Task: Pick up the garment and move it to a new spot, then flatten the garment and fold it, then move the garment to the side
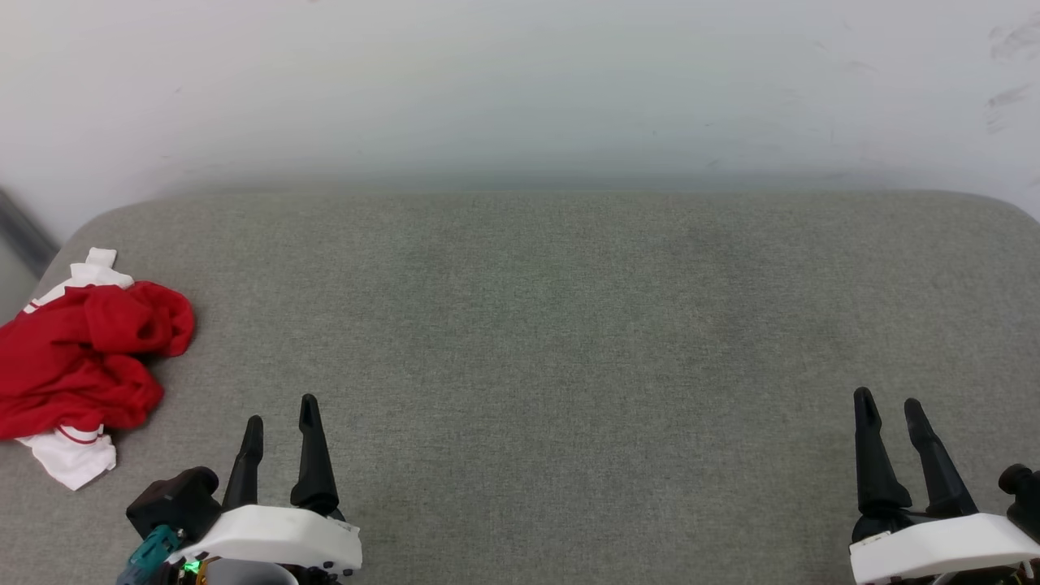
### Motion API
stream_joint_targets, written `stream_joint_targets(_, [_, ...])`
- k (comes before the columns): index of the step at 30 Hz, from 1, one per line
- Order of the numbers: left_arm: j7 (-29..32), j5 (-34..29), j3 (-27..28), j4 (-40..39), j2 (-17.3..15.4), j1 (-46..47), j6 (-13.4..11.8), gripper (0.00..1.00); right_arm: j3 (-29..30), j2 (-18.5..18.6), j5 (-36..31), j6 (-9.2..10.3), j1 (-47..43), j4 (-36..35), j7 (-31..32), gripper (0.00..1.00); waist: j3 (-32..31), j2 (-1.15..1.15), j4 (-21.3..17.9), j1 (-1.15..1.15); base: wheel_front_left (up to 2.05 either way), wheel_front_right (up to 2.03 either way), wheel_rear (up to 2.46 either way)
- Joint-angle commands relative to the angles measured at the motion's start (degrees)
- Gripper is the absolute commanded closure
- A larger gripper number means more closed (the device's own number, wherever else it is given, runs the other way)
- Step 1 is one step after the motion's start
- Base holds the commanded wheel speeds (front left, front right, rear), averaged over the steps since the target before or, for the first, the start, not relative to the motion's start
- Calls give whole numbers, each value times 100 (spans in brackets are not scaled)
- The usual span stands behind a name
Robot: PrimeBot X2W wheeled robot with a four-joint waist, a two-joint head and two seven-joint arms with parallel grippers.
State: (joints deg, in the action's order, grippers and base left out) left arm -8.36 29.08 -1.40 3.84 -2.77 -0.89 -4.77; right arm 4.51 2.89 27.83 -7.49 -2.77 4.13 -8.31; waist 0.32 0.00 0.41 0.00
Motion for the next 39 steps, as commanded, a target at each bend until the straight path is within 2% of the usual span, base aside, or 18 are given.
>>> stream_joint_targets(1, [-59,-148,-13,-79,-15,-3,-17,0,-14,2,-145,0,-28,-89,-57,0,0,0,3,0,0,0,0])
stream_joint_targets(19, [-306,-1166,-205,-156,-15,-170,-35,0,-71,0,-1119,0,-219,-273,-303,0,-23,0,47,0,0,0,0])
stream_joint_targets(39, [-534,-1997,-325,-177,-15,-309,-82,0,-168,-2,-1836,0,-385,-383,-536,0,-21,0,85,0,0,0,0])
